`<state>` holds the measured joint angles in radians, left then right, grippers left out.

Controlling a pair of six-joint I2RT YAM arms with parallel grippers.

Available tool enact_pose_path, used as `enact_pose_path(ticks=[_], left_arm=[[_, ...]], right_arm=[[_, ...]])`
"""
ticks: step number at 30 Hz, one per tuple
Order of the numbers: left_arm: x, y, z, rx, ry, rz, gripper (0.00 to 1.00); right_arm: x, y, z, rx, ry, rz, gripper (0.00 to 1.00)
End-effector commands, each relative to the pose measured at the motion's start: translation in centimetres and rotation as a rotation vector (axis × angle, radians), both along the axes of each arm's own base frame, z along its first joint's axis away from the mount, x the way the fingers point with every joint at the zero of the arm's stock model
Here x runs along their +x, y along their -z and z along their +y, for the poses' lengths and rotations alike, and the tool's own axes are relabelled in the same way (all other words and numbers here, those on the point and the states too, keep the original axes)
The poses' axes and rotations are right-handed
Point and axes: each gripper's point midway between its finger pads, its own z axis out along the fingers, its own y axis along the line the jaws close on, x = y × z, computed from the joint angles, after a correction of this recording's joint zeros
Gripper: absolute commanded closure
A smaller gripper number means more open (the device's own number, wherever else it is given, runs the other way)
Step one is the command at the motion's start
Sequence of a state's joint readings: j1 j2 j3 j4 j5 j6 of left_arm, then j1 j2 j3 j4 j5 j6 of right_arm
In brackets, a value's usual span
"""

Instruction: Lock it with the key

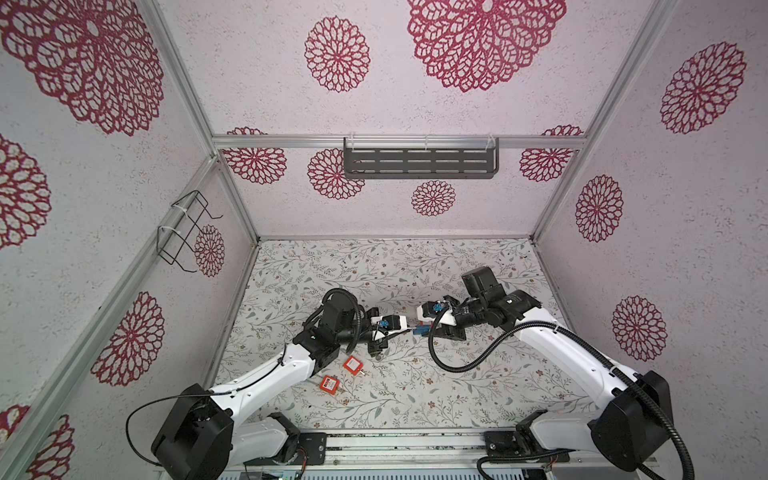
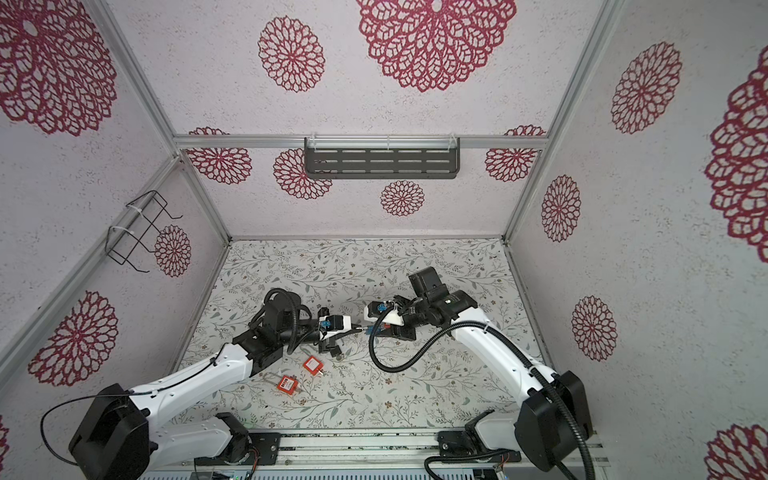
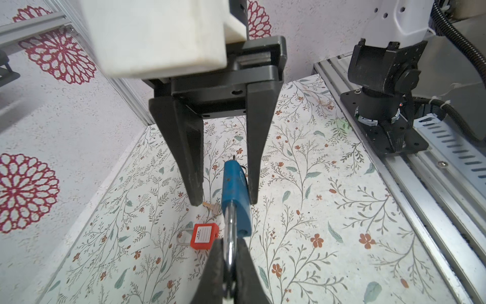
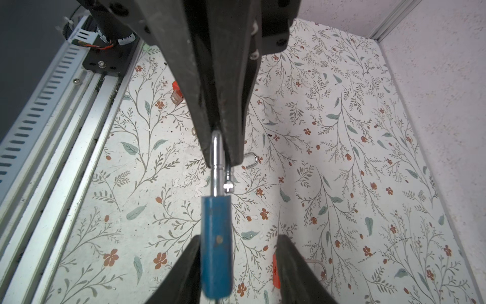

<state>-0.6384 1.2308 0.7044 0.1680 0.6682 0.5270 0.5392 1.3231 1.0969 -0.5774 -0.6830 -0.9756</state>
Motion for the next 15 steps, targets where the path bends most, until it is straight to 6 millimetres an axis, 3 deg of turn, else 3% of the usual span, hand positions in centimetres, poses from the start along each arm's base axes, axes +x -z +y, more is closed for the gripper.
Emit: enact_pose_path(ticks=[1, 15], left_arm=[[0.02, -1.83, -0.32, -0.069, 0.018, -0.007, 1.00], [0.51, -1.50, -0.65, -0.062, 0.016, 0.004, 1.00]], right_arm=[[-0.42, -0.77, 0.45, 0.043, -0.030, 0.015, 0.59], [-1.14, -0.41, 0.26, 0.018, -0.079, 0.027, 0.78]])
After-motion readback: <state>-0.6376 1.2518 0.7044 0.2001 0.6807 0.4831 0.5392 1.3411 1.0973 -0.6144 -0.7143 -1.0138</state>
